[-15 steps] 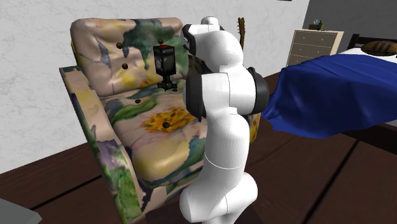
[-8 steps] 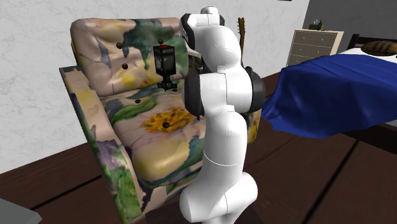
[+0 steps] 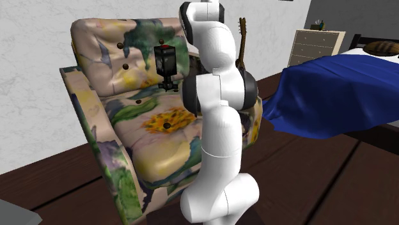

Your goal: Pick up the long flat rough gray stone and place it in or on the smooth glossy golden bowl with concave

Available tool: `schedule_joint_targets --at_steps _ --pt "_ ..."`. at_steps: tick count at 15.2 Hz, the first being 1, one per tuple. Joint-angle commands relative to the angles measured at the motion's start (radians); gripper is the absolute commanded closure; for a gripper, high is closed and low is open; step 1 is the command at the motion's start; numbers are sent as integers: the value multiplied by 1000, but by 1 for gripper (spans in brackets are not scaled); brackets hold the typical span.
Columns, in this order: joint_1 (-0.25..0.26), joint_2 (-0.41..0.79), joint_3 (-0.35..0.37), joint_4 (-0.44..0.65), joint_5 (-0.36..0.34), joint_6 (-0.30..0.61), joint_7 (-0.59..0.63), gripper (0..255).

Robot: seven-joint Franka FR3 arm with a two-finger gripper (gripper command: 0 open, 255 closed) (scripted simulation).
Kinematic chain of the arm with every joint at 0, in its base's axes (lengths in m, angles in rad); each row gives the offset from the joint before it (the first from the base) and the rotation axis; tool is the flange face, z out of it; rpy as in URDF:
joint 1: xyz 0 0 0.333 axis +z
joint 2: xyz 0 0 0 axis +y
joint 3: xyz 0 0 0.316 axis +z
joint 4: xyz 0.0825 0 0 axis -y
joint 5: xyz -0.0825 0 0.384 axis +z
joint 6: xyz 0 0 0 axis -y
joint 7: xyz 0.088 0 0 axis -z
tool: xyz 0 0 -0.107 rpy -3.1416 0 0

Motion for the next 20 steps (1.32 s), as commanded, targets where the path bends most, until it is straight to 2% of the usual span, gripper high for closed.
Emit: schedule_joint_targets --at_steps 1,7,14,16,20 --pt "-18 124 -5 186 40 -68 -3 255" --pt "5 39 4 -22 12 59 12 255" --pt "19 -22 10 -202 -6 181 23 255" --pt "22 -35 12 -247 -9 213 26 255" --pt "22 -36 12 -253 -10 217 27 255"
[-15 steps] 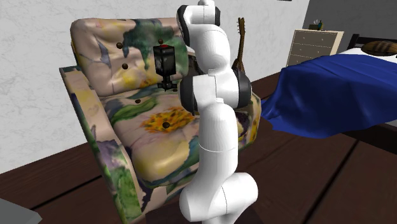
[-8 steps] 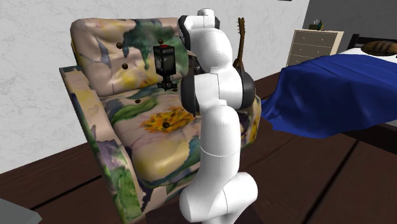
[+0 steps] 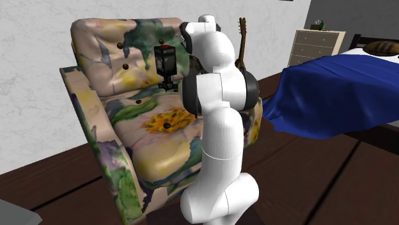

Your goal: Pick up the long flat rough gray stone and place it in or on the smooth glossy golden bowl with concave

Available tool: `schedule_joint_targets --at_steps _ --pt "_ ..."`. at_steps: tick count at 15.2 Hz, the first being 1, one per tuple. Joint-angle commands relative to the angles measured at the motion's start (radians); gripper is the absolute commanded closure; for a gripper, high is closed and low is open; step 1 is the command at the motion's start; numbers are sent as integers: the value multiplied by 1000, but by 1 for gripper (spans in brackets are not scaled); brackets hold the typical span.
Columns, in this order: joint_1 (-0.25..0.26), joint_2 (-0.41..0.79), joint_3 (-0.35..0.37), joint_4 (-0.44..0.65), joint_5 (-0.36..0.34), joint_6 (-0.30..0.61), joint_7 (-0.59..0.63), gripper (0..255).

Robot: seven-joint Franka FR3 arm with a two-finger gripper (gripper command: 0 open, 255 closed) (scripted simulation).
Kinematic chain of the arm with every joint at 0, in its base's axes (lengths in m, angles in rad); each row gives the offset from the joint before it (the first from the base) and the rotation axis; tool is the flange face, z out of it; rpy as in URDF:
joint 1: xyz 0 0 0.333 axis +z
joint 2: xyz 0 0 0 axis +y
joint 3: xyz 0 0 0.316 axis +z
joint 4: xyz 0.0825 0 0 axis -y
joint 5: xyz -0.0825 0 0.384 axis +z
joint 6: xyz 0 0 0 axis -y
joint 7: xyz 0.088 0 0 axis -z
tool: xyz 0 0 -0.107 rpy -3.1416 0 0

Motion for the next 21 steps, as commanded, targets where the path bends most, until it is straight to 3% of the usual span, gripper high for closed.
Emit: schedule_joint_targets --at_steps 1,2,3,6,14,21 --pt "-1 2 -1 -7 -1 1 0 255" --pt "0 0 0 0 0 1 -1 255" --pt "0 0 0 0 0 1 -1 0" --pt "5 -171 5 -245 123 349 -143 0" --pt "12 -174 10 -349 128 458 -149 0" --pt "12 -174 10 -349 128 458 -149 0"
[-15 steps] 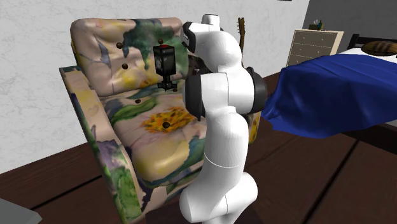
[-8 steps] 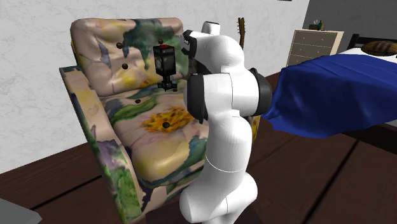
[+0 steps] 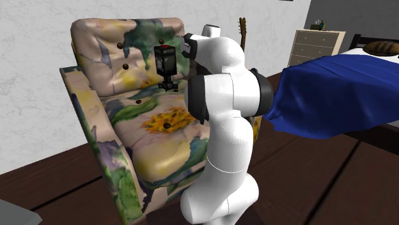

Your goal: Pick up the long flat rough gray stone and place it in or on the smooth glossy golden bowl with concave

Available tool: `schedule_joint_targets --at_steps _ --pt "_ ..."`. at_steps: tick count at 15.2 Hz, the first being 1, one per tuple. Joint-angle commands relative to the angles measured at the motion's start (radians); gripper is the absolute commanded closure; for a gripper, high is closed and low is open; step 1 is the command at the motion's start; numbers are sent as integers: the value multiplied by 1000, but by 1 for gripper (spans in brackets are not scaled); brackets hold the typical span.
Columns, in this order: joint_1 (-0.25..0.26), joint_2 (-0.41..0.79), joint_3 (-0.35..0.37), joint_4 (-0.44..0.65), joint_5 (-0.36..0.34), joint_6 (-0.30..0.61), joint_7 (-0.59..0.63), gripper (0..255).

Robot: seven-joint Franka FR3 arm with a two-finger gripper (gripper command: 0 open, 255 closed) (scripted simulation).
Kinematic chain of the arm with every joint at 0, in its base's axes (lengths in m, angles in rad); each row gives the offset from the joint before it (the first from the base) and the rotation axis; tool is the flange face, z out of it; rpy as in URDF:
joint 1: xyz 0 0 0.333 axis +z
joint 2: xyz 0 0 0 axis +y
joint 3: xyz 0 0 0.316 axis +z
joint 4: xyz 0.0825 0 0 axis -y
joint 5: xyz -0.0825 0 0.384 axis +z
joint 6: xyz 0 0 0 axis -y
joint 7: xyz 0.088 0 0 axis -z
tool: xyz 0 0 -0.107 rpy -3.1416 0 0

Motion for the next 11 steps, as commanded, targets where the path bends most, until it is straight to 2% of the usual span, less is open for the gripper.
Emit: schedule_joint_targets --at_steps 1,2,11 --pt "0 0 0 -1 0 0 0 0" --pt "0 0 0 -1 0 0 0 255" --pt "-1 0 0 -1 0 0 0 255"
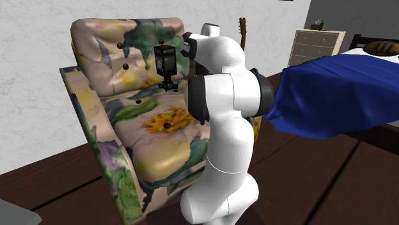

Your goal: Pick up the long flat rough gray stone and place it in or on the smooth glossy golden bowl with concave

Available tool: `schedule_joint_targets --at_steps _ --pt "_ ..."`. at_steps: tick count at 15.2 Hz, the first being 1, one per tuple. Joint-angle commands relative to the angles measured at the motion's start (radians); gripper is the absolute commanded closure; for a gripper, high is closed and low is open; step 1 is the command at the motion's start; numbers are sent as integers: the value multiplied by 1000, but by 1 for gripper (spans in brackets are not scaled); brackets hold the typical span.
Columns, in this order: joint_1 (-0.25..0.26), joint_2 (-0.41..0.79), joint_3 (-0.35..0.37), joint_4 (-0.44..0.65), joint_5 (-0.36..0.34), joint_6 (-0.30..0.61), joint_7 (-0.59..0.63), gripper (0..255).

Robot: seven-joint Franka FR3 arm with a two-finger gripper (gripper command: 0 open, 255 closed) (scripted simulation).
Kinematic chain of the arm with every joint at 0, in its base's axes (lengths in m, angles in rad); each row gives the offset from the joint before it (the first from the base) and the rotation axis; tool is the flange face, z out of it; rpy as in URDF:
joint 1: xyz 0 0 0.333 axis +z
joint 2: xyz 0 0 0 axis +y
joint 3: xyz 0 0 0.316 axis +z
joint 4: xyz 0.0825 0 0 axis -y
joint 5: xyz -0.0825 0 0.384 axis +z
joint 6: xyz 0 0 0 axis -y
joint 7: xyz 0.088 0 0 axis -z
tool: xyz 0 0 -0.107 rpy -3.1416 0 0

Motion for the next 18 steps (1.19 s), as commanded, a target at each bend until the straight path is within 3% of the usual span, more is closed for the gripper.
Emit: schedule_joint_targets --at_steps 1,16,18 --pt "-5 10 -5 13 -6 -19 0 255" --pt "-12 76 -15 293 10 -235 16 255" --pt "-21 62 -25 276 9 -234 -4 255"
